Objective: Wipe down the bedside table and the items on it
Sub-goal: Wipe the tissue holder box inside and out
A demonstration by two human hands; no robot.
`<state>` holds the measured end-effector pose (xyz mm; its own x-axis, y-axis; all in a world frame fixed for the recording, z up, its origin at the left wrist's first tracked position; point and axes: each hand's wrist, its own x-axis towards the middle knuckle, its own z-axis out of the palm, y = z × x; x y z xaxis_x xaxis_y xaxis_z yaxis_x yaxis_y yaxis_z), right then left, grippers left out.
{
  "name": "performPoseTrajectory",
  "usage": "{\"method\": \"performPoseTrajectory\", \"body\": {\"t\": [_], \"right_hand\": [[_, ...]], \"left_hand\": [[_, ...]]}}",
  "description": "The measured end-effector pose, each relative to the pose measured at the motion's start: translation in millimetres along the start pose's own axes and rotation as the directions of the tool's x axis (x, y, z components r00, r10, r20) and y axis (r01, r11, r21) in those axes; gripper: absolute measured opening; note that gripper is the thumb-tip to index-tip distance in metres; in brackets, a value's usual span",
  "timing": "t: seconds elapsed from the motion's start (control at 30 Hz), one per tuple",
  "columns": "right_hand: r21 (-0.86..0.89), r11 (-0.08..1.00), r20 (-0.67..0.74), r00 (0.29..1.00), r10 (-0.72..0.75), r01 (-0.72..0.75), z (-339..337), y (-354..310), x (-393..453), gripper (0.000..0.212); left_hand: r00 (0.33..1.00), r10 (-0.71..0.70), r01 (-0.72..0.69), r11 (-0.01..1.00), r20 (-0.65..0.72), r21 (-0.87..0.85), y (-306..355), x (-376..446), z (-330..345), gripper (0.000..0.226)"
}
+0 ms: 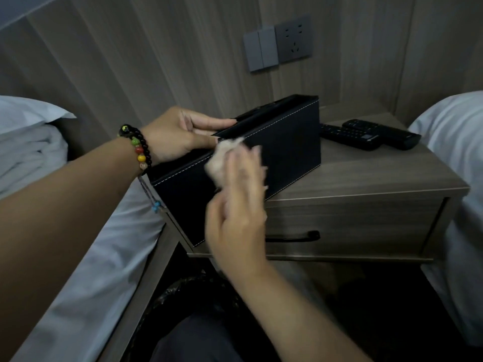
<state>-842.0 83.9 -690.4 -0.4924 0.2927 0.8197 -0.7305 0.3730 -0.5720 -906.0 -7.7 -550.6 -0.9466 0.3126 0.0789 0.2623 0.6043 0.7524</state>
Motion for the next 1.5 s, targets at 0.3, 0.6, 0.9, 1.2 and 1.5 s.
{"method": "performPoseTrajectory", "body": {"t": [0.3,0.6,0.9,1.2,1.5], "right_hand": [[0.032,0.998,-0.061,0.997,0.049,-0.047,-13,38,23,0.053],[0.057,0.947,0.119,0.940,-0.320,0.316,3,16,-29,0.041],[0.046,0.976,0.139,0.966,-0.217,0.213,-6,18,-33,0.057],[0.132,0.920,0.205,0.898,-0.390,0.369,7,-17,-33,0.044],[0.041,0.928,0.181,0.911,-0.372,0.371,16,2,-51,0.041]], "left_hand": [[1.000,-0.005,0.005,1.000,0.007,-0.029,-2,1,-1,0.046],[1.000,-0.009,0.009,1.000,0.014,-0.029,-3,2,-3,0.043],[1.000,-0.009,0.009,0.999,0.009,-0.031,-4,5,-3,0.043],[1.000,-0.007,0.007,1.000,0.005,-0.022,-5,4,-4,0.041],[1.000,0.004,-0.004,0.999,0.010,-0.042,-4,0,-3,0.044]]}}
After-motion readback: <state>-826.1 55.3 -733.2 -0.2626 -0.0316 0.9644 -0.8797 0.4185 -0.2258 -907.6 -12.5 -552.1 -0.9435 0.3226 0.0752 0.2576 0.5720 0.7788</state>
